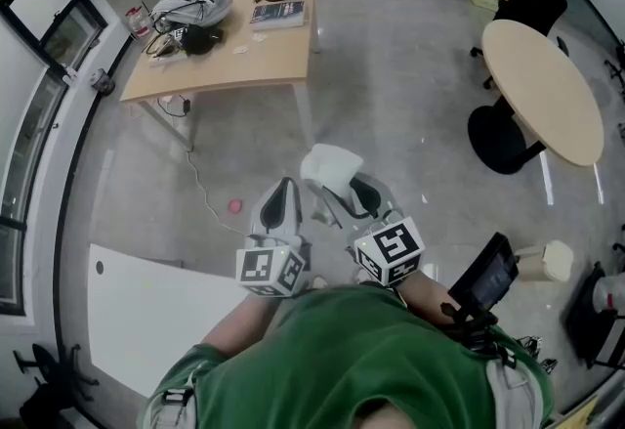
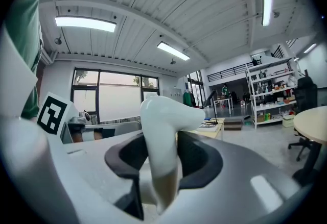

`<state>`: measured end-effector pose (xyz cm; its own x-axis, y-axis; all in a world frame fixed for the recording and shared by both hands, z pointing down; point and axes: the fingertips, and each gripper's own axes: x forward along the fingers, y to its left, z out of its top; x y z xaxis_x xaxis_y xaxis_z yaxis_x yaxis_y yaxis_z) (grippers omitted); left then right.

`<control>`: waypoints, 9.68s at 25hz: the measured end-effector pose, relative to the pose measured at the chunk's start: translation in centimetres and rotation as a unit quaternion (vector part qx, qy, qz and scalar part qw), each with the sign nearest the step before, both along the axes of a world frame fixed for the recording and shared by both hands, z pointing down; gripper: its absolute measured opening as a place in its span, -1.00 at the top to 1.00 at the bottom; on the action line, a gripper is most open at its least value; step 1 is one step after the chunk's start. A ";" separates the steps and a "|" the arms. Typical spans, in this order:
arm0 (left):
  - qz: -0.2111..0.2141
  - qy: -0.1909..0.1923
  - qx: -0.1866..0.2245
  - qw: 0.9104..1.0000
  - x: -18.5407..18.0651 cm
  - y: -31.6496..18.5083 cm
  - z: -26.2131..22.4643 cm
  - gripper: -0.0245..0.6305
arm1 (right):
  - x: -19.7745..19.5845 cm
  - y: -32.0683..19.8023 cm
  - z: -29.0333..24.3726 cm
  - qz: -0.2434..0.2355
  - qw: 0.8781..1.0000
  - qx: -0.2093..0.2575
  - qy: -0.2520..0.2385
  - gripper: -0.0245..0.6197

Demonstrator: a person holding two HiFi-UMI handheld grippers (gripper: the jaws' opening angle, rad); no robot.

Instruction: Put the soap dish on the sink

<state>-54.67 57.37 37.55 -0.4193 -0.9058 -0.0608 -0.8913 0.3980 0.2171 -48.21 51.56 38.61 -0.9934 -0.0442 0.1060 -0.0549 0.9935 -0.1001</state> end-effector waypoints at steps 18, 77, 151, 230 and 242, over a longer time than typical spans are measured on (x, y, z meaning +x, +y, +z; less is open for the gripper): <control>0.137 0.000 -0.002 0.991 5.5 -5.1 0.4 0.91 | 7.3 -3.4 -0.2 0.149 0.989 0.002 -0.005 0.41; 0.474 -0.022 0.027 0.880 38.7 -34.8 -1.6 0.91 | 41.6 -26.7 -0.3 0.517 0.856 0.003 -0.006 0.41; 0.480 -0.033 0.027 0.876 47.8 -62.2 0.3 0.91 | 50.6 -54.7 0.7 0.527 0.849 0.004 0.009 0.41; 0.428 -0.041 -0.018 0.903 52.6 -94.0 2.8 0.91 | 55.1 -87.1 2.4 0.477 0.879 -0.023 0.014 0.41; 0.437 -0.026 -0.038 0.898 49.6 -98.1 5.1 0.91 | 52.4 -91.2 4.6 0.489 0.871 -0.044 0.032 0.41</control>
<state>-5.03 -40.71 42.61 0.4565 -0.8896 0.0160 -0.8782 -0.4476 0.1688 4.18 -39.62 43.24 -0.4778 -0.8543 0.2049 -0.8781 0.4577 -0.1393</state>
